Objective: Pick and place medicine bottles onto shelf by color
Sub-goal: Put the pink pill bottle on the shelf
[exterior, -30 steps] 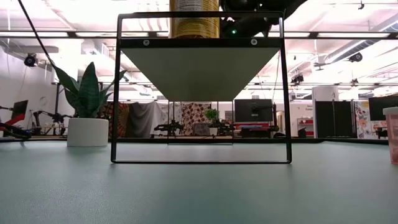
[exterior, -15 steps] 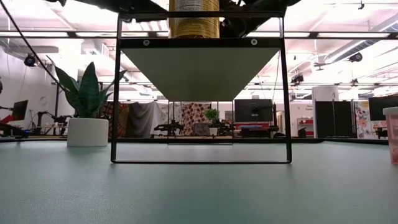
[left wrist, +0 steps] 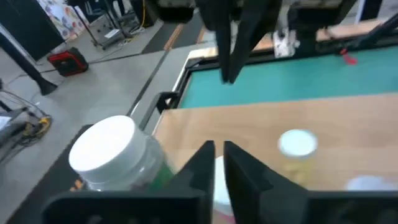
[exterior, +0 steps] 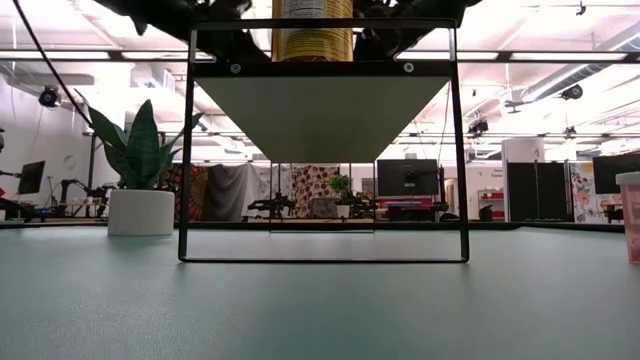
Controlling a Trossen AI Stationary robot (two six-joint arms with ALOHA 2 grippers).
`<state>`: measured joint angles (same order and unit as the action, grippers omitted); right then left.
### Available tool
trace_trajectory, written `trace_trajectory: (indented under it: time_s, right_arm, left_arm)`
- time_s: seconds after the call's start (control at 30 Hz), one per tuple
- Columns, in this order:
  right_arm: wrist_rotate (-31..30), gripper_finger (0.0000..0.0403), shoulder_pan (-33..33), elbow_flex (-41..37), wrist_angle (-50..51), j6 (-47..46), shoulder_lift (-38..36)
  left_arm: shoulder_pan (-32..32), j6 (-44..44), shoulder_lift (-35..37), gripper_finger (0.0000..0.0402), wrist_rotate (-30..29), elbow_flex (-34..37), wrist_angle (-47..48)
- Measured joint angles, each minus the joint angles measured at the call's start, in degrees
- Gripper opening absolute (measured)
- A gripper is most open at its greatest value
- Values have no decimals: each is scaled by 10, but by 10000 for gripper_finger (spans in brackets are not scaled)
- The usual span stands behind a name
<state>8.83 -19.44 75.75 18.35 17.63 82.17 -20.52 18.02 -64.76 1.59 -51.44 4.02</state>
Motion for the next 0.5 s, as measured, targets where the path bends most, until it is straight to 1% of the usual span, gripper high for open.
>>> trace_trajectory:
  time_s: [0.07,0.2,0.4,0.5]
  right_arm:
    - [0,9,0,0,1,0,0]
    - [-7,9,0,0,4,-9,0]
    - [-55,9,0,0,14,-11,0]
    - [-61,9,0,0,15,-12,0]
  left_arm:
    - [-6,8,-12,6,0,-3,-4]
    - [-10,23,-29,10,0,-5,-5]
    - [-11,24,-42,2,0,-2,-4]
    - [-12,25,-42,1,-2,3,-4]
